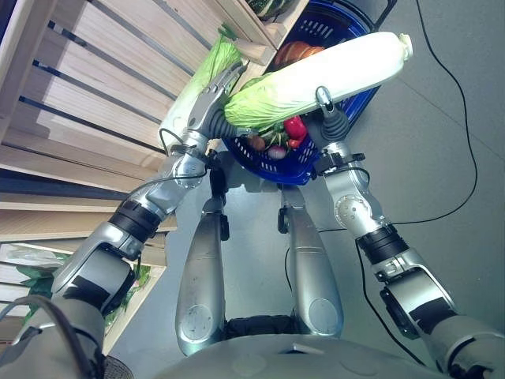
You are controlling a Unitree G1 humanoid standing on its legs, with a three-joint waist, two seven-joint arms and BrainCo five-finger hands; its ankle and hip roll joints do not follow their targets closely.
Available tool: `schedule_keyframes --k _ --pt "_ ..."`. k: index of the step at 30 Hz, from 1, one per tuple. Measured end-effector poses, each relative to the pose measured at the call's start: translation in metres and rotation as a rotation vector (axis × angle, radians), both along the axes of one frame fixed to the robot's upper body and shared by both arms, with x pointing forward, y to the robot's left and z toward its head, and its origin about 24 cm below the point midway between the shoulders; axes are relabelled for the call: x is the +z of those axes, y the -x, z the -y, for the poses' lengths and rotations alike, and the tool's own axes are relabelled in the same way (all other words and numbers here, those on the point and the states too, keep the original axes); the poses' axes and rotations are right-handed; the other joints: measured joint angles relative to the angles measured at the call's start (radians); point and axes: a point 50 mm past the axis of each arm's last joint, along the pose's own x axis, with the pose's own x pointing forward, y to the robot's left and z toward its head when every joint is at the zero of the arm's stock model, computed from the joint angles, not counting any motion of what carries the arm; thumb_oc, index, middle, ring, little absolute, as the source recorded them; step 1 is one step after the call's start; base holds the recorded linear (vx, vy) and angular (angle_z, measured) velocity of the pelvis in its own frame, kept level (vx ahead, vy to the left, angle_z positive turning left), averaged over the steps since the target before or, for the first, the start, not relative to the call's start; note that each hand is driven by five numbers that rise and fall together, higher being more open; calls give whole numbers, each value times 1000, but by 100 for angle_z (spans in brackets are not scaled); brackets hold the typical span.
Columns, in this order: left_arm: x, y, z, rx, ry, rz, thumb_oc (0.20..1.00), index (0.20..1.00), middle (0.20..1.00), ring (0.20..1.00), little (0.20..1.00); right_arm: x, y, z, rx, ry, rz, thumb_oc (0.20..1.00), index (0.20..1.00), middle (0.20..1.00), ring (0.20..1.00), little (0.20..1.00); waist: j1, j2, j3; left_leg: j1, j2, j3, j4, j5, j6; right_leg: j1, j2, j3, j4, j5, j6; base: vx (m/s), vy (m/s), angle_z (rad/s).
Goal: Pick up fruits and vegetables into the basket
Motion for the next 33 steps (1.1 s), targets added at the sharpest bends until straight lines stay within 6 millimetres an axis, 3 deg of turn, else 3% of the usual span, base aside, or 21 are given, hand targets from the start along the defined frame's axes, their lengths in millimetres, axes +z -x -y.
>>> schedule_keyframes --k 5,12,24,33 --pt "-3 0 -2 26 72 -2 1000 1000 1000 1000 1000 3 0 2 -18 -3 17 200 200 200 200 200 10 0 0 0 0 0 0 0 0 0 0 0 0 0 0 0 0 0" --pt "-12 -7 -21 130 200 -42 1000 1000 1000 1000 1000 7 -4 10 -157 106 21 200 200 200 200 200 10 0 0 0 0 -1 2 1 0 1 0 0 2 0 0 0 0 0" --pt "-18 -17 -47 263 266 -73 1000 1000 1000 1000 1000 -19 -32 57 -460 278 -209 200 200 200 200 200 12 0 0 3 -1 -5 5 2 0 6 -1 -2 4 1 -2 0 0 0" --pt "-3 -26 -46 256 281 -42 1000 1000 1000 1000 1000 -18 -54 77 -574 339 -344 200 200 200 200 200 22 4 2 -6 -2 -9 7 2 -1 -1 -2 -7 3 1 -2 0 0 0"
